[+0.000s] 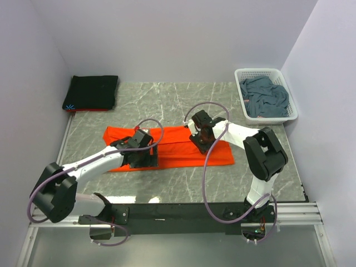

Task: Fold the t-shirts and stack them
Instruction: Fold the tshirt

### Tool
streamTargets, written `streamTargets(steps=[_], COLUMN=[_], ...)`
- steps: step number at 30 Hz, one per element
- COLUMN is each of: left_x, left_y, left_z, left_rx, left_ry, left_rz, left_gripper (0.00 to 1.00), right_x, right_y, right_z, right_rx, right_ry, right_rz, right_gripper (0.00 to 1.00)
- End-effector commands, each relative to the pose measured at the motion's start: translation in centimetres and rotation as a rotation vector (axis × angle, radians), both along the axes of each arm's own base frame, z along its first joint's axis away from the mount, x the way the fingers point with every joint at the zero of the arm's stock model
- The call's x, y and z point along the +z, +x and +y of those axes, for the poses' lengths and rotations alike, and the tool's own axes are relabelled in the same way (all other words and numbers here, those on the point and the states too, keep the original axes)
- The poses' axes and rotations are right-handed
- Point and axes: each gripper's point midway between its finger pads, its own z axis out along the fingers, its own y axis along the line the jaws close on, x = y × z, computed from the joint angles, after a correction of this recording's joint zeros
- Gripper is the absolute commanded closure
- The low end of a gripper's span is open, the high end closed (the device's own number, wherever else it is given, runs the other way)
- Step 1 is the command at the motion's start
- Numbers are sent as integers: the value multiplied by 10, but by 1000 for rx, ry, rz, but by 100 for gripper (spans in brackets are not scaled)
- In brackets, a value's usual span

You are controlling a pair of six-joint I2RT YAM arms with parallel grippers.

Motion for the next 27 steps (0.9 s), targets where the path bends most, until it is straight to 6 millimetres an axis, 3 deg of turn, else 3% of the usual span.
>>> streamTargets(steps=[1, 8, 19, 23, 27], left_x=[14, 11, 11, 3, -9], left_y=[17, 19, 26, 26, 23], left_z=[-18, -32, -48, -48, -43], left_rx=[-16, -55, -98, -106, -105], left_ry=[-10, 34, 44, 57, 86], left_rz=[-71, -80, -100, -90, -72], left_gripper=[17, 20, 24, 24, 25], right_x=[12, 15, 5, 4, 10], right_y=[17, 19, 12, 12, 14], right_z=[7, 15, 21, 19, 20], right_rx=[17, 41, 77, 79, 81], right_ry=[2, 7, 27, 18, 21], right_rz=[-63, -66, -15, -15, -28], right_gripper=[64, 58, 61, 71, 95])
